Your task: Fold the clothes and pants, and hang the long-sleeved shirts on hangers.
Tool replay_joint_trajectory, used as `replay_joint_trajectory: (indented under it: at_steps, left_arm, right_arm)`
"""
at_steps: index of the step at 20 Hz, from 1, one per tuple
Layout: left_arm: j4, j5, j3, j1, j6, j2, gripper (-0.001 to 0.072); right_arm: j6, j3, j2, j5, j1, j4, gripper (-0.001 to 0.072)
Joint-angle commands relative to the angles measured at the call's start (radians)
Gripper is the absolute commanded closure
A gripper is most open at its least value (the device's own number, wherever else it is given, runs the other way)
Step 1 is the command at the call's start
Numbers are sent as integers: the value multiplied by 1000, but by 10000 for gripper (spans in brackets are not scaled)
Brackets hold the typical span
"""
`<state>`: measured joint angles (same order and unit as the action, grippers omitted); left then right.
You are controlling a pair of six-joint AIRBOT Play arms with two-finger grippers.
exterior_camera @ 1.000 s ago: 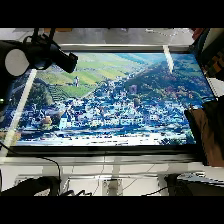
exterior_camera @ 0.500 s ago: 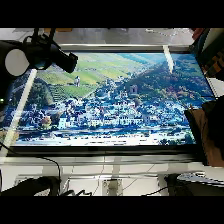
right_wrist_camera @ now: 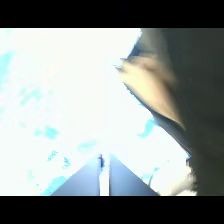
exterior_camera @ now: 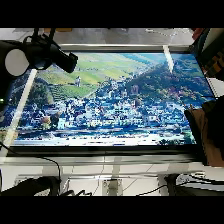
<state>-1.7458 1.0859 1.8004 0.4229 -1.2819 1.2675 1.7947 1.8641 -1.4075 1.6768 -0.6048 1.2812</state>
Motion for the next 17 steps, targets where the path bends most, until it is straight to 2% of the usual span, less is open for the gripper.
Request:
replay_joint_trajectory:
  at_steps: [1, 4, 6, 10, 17]
  left_arm:
    - [0, 0, 0, 0, 0, -1, 10]
    - [0, 0, 0, 0, 0, -1, 10]
    - [0, 0, 0, 0, 0, -1, 10]
    - [0, 0, 0, 0, 0, -1, 10]
    - [0, 0, 0, 0, 0, -1, 10]
  right_arm:
    - [-92, 0, -5, -169, 249, 36, 691]
    - [-240, -1, -27, -232, 443, 47, 691]
    - [-296, -1, -46, -262, 547, 101, 691]
    - [-296, 0, -69, -299, 640, 311, 692]
    - [-296, 0, -71, -283, 640, 274, 691]
